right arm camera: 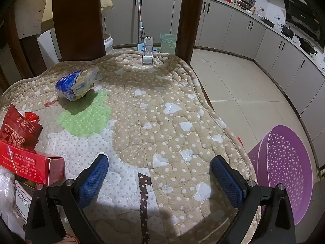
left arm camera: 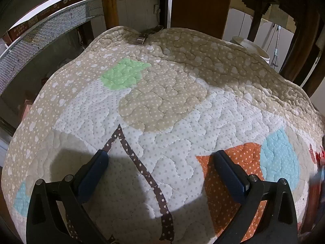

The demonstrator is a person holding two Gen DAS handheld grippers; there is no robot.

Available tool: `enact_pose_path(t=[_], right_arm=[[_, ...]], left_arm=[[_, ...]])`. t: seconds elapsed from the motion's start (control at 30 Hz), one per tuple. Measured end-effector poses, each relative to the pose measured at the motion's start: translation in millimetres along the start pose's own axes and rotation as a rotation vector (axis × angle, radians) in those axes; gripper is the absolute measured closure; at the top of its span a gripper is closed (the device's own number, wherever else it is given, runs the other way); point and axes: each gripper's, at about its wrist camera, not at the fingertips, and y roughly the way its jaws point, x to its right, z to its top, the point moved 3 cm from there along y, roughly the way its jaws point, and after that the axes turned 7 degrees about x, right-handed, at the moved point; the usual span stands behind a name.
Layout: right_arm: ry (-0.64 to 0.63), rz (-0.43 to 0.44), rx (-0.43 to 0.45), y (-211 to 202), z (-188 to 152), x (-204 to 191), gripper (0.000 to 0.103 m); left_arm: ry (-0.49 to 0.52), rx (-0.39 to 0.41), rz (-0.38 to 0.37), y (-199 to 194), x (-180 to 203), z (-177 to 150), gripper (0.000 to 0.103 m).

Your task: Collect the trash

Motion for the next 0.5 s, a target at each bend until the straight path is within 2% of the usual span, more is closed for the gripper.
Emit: enact_pose_path(t=[0.5], right_arm=[[0.0, 0.001, 0.0, -0.1, -0.1, -0.8, 0.0]], left_arm=[[0.012, -0.005, 0.024, 0.6, 5.0, -2.4, 0.0]])
